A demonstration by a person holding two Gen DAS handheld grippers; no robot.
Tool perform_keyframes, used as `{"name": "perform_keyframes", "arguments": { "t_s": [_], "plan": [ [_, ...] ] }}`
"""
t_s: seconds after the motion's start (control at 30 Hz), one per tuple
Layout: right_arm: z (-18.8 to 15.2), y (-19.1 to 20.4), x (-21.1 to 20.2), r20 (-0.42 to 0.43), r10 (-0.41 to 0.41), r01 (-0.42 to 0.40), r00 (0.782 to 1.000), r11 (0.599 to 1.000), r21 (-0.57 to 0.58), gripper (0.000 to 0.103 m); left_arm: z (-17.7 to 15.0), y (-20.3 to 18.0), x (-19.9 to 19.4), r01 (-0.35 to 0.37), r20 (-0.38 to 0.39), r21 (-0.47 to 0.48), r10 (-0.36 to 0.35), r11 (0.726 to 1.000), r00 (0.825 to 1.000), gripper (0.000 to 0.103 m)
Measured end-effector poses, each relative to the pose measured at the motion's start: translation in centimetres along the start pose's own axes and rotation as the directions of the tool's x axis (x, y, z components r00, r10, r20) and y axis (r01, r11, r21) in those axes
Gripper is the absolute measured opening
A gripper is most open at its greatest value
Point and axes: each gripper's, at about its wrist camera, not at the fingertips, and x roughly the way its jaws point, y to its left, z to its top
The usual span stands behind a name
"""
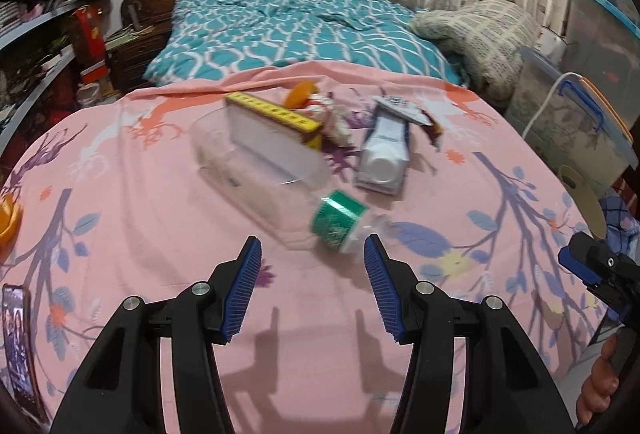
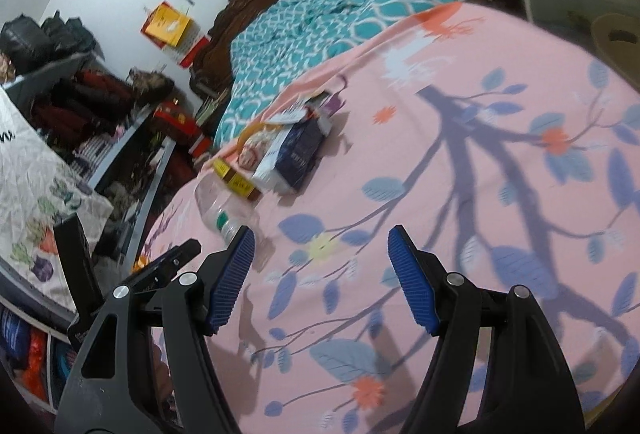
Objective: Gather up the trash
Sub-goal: 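Move both grippers back over the bed toward the remaining trash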
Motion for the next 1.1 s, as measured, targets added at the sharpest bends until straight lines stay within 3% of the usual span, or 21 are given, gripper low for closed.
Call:
{"name": "perform_keyframes", "arguments": {
  "t_s": [0.43, 1.1],
  "plan": [
    [-1.8, 2.8, 2.9, -0.087, -0.008, 0.004, 0.996, 0.999, -0.045, 0.071, -1.5, 3.0, 1.2, -0.046, -0.027, -0.026, 0.046, 0.999, 0.999, 0.053],
    [-2.4, 3.4, 6.0, -0.167, -0.029, 0.019, 0.986, 0.998, -0.06, 0.071, -2.3, 5.3, 4.2, -0.083, -0.087, -0.064, 0.077, 0.994, 0.993, 0.056]
  ]
}}
